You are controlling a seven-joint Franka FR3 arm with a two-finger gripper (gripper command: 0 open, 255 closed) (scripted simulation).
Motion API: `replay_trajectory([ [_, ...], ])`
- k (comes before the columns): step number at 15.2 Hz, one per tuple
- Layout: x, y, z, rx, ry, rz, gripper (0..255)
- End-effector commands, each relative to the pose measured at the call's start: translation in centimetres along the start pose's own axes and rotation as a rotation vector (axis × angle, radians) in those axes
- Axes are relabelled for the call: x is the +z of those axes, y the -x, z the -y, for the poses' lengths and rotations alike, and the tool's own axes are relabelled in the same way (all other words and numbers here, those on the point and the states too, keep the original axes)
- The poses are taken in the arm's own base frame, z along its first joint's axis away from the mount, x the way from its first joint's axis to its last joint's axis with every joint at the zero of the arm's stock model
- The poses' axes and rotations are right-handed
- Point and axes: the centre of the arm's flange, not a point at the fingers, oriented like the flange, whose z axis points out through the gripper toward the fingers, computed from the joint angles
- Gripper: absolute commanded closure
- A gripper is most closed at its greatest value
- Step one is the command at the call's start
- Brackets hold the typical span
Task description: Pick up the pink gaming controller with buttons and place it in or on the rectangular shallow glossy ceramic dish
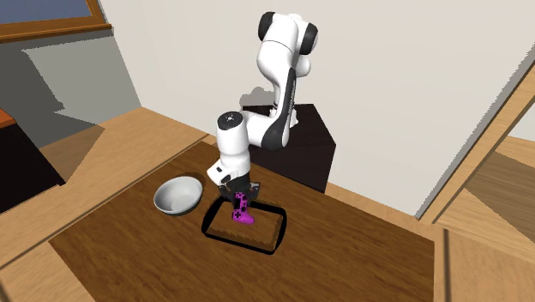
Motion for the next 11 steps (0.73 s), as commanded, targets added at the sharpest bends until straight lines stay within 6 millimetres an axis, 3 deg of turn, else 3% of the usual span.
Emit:
replay_trajectory([
  [1,1.0,0.0,0.0,0.000,0.000,-0.001,255],
  [7,4.2,-0.1,0.0,0.000,0.000,-0.001,255],
  [11,4.4,-0.1,0.0,0.000,0.000,-0.001,255],
])
